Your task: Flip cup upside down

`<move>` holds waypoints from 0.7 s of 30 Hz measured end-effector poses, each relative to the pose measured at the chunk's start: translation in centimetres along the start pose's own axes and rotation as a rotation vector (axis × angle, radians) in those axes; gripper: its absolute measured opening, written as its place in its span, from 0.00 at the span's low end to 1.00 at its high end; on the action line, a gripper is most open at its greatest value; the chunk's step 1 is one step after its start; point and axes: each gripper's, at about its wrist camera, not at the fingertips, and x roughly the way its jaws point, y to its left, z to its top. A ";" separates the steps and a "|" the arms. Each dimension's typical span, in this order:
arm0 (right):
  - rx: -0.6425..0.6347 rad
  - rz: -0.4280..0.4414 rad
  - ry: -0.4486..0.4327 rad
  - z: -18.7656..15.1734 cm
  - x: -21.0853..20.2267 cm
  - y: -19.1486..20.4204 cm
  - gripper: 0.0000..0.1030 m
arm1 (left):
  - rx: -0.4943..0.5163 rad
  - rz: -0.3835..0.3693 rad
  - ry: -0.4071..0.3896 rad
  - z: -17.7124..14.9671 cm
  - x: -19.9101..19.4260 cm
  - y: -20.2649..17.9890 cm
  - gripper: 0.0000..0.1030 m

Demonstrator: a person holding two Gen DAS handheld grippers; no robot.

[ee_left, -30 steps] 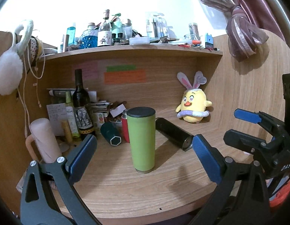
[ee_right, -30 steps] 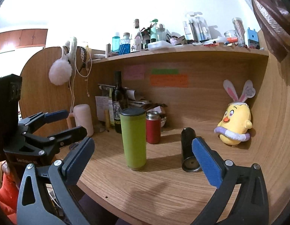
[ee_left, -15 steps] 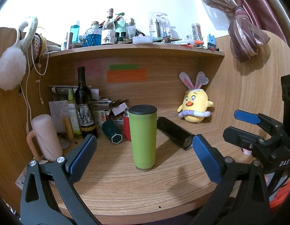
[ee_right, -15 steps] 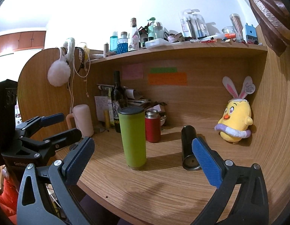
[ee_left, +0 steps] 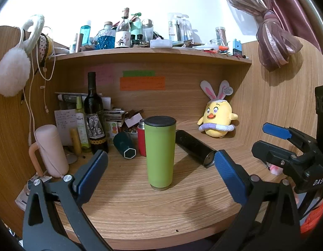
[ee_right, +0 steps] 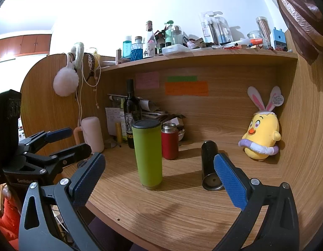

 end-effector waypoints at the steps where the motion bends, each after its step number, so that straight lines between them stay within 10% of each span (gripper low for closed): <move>1: 0.001 0.001 -0.001 0.0 0.0 -0.1 1.00 | 0.000 0.000 -0.001 0.0 0.0 0.0 1.00; 21: -0.005 0.003 -0.009 0.3 -0.5 -0.1 1.00 | 0.007 -0.007 -0.004 -0.1 -0.4 -0.2 1.00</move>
